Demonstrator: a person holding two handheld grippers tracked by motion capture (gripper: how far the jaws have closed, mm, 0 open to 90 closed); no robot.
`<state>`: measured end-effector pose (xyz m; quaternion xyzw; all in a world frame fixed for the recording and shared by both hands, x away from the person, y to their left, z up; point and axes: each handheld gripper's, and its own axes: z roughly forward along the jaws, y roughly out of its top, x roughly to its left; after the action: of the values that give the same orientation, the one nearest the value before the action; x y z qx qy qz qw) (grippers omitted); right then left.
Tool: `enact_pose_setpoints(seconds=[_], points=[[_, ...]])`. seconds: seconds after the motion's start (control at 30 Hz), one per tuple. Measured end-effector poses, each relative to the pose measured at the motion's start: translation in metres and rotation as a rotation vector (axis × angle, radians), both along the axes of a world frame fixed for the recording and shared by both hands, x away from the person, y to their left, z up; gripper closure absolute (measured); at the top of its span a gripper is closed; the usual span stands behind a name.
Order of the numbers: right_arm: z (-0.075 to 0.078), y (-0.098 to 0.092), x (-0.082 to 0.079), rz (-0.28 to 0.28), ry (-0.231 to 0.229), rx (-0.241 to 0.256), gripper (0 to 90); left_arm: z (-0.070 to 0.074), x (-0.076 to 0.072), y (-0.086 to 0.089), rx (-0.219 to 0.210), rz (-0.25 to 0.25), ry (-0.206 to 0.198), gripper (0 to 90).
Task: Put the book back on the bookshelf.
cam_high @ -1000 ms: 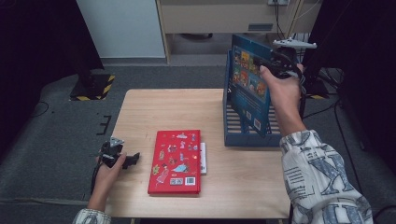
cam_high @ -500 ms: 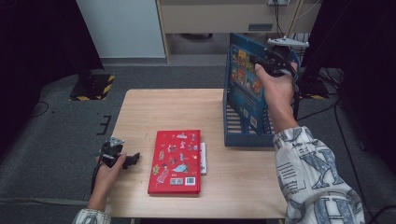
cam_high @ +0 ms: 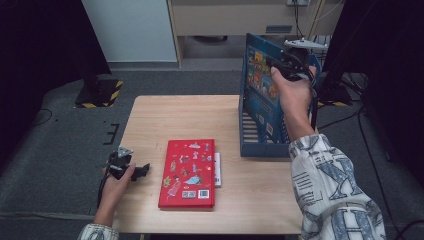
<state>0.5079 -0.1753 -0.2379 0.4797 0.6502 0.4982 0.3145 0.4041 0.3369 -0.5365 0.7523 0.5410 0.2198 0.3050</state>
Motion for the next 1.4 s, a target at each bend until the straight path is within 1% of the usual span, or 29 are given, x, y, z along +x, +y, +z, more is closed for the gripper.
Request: enact_pose_setpoints(seconds=[0.17,0.4,0.67,0.77,0.9,1.0,1.1,1.23,1.4], points=[[-0.002,0.003,-0.002,-0.011,-0.019,0.002,82.3,0.000,0.000,0.000,0.000,-0.001,0.000,0.0],[-0.007,0.003,-0.004,-0.021,-0.028,0.018,82.3,0.000,0.000,0.000,-0.001,0.000,-0.002,0.0],[-0.011,0.004,-0.004,-0.026,-0.043,0.018,82.4,0.000,0.000,0.000,-0.001,0.000,-0.002,0.0],[-0.013,0.004,-0.005,-0.029,-0.057,0.026,82.3,0.000,0.000,0.000,-0.001,0.000,-0.002,0.0],[-0.016,0.006,-0.007,-0.032,-0.079,0.020,82.4,0.000,0.000,0.000,0.001,-0.002,-0.002,0.0],[-0.017,0.007,-0.010,-0.030,-0.105,0.010,82.4,0.000,0.000,0.000,0.001,-0.003,-0.002,0.0],[-0.019,0.006,-0.011,-0.030,-0.120,0.015,82.3,0.000,0.000,-0.001,0.001,-0.003,-0.002,0.0],[-0.022,0.005,-0.012,-0.033,-0.131,0.033,82.4,0.000,0.000,-0.001,0.000,-0.002,-0.001,0.0],[-0.027,0.006,-0.010,-0.036,-0.142,0.033,82.4,0.000,0.000,-0.001,-0.001,-0.003,-0.001,0.0]])
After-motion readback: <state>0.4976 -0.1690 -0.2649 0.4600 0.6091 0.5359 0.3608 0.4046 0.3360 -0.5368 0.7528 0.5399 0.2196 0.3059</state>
